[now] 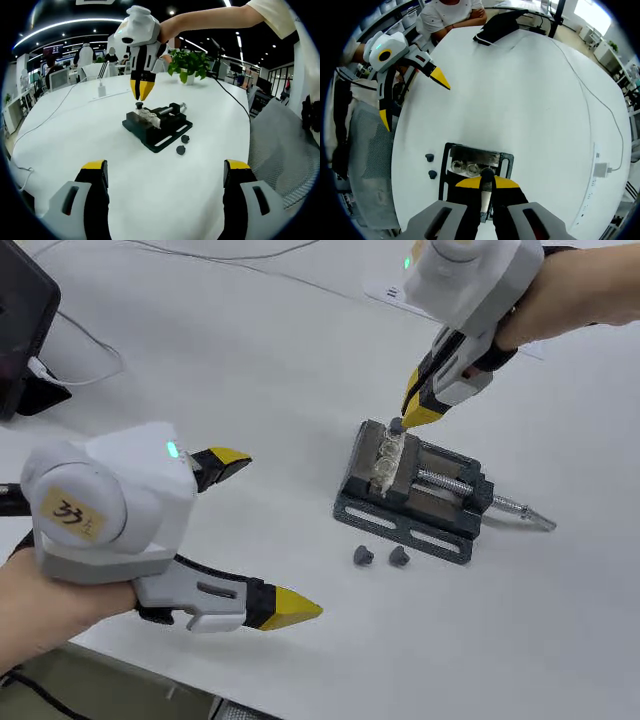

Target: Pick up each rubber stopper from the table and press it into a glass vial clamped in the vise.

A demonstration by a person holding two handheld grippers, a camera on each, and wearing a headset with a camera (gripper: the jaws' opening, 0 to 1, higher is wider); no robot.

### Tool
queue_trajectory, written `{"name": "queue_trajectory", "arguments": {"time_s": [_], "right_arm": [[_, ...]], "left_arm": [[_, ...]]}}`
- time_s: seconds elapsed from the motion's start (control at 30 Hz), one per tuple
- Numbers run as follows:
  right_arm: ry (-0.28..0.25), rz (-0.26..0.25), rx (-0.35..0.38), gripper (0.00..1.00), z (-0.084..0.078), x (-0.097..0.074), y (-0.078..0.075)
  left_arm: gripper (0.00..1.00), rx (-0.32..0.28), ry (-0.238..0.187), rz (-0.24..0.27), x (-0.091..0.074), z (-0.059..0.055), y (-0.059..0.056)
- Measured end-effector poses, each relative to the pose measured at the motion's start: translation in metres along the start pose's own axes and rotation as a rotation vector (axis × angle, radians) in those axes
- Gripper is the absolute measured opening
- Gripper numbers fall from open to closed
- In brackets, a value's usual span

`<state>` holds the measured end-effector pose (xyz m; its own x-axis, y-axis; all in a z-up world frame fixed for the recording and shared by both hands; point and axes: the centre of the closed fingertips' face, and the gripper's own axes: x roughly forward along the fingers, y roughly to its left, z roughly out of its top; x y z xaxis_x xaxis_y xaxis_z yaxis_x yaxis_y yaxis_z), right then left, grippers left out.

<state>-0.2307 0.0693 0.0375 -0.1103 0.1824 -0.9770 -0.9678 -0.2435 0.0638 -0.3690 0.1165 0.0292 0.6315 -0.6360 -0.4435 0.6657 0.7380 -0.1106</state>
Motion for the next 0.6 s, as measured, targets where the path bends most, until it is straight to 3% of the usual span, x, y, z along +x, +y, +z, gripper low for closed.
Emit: {"name": "queue_trajectory", "arguments": {"time_s": [0.6], "right_arm": [[-0.001,0.004,0.004,0.0,-0.001,0.0022,0.003]], "left_arm": [[0.95,-0.01,0.007,-0.002,0.0018,-0.0033,0.001]]}}
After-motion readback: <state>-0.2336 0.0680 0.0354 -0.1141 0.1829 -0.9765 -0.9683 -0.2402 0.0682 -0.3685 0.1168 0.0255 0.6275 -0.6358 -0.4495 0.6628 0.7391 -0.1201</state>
